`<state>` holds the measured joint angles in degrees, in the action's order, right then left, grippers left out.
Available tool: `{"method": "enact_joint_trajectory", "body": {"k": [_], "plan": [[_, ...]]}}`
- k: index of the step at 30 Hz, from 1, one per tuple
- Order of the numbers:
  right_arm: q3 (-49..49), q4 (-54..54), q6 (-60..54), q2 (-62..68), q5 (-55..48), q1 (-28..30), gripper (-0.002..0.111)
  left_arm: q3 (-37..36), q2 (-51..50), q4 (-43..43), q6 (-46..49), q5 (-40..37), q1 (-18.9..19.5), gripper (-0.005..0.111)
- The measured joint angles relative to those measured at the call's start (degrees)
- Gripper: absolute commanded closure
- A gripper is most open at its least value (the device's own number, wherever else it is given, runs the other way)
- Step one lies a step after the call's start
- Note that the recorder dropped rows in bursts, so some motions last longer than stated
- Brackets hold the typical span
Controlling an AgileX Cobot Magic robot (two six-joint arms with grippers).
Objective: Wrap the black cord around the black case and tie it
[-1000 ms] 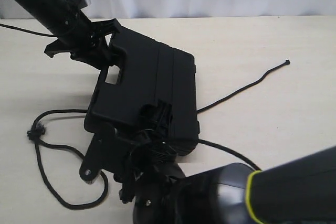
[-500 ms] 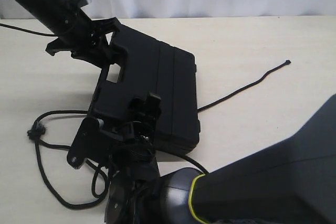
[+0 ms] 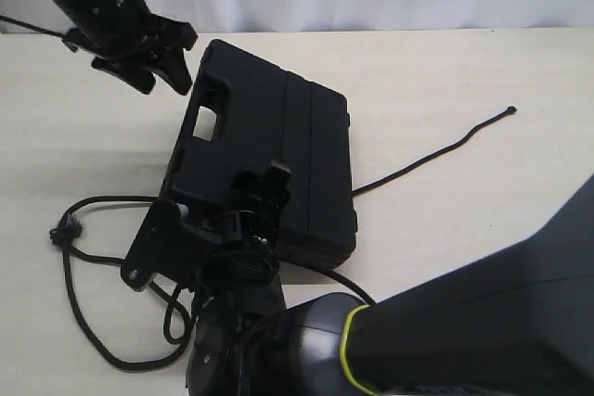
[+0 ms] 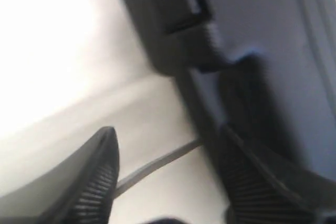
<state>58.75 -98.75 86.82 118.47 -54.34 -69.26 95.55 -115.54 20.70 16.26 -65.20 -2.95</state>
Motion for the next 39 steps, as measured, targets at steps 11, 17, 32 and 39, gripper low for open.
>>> {"method": "enact_joint_trajectory", "body": {"k": [11, 17, 32, 39], "plan": [[-6.7, -1.5, 9.2, -5.9, -0.2, 0.3, 0.104, 3.9, 3.2, -20.7, 5.5, -4.4, 0.3, 0.053], [-7.3, -2.4, 12.8, -6.5, -0.2, 1.8, 0.104, -5.5, 12.9, -18.7, 10.3, 0.7, 0.3, 0.053], [-7.4, -2.6, 14.1, -6.6, -0.1, 2.2, 0.104, -32.6, 40.3, -6.1, 34.8, 19.7, 0.3, 0.053], [-7.4, -2.6, 14.3, -6.6, -0.2, 2.2, 0.104, -32.8, 38.5, -5.8, 37.8, 16.1, 0.3, 0.053]]}}
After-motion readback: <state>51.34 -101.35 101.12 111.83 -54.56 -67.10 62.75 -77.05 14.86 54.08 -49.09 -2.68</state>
